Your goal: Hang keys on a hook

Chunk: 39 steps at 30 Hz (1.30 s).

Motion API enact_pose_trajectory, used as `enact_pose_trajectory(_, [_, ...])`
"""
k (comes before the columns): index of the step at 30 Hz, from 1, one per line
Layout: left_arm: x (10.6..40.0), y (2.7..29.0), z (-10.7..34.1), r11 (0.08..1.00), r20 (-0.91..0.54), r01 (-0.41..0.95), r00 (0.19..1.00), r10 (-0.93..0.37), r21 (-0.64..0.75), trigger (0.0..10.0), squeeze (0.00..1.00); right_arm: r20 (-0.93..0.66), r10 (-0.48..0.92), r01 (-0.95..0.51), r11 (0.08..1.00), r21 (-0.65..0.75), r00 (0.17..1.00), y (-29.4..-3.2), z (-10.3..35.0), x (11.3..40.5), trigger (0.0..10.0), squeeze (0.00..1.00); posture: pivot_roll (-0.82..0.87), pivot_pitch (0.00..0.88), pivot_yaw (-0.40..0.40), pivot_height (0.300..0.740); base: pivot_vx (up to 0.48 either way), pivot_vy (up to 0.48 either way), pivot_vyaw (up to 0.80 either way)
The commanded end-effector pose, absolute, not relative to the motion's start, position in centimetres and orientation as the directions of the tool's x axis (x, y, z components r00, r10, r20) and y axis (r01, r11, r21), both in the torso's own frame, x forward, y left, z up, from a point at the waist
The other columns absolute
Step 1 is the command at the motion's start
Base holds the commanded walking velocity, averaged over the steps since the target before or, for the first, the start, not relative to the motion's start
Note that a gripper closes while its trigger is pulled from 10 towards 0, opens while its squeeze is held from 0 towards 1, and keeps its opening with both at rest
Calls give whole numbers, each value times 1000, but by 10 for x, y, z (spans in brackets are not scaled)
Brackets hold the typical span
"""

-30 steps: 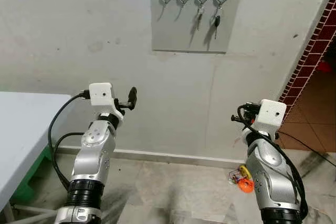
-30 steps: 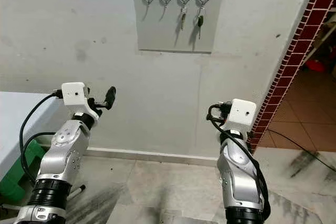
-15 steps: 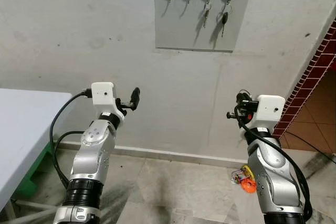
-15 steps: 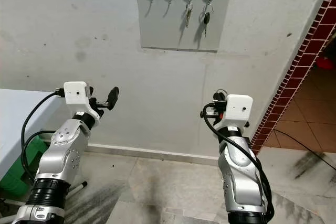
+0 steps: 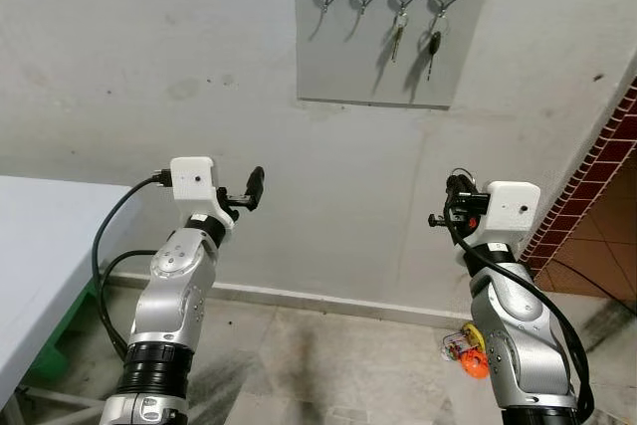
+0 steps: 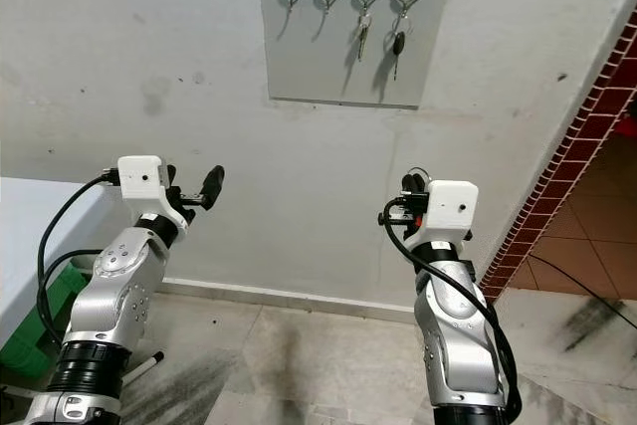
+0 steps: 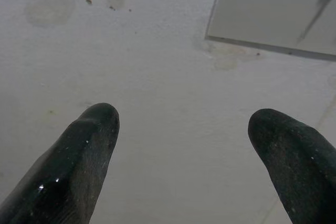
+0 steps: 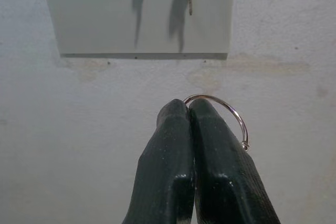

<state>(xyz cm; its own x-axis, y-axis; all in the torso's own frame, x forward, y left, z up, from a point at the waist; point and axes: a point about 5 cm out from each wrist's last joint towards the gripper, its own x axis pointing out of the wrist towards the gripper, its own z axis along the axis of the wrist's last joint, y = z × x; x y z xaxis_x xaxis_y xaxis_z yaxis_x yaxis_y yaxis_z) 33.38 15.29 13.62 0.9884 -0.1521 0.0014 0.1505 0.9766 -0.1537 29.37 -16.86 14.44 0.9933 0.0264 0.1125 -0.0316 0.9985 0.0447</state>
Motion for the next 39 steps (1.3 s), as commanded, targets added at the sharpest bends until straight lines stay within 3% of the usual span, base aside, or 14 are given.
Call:
enact_pose_trajectory(1, [333, 155, 139, 978, 5, 145, 989, -146, -152, 10000, 0, 144, 39, -46, 998, 46, 989, -167, 151, 292, 10000, 0, -63, 0, 32, 740, 345, 0, 0])
enact_pose_trajectory(31, [330, 153, 137, 979, -7, 127, 991, -130, -161, 10000, 0, 137, 43, -49, 998, 43, 990, -168, 151, 291, 10000, 0, -60, 0, 24, 740, 338, 0, 0])
enact_pose_trajectory(39, [329, 148, 145, 980, 38, 155, 988, -151, -125, 10000, 0, 158, 122, -123, 992, -8, 980, -167, 162, 301, 10000, 0, -64, 0, 28, 740, 61, 0, 0])
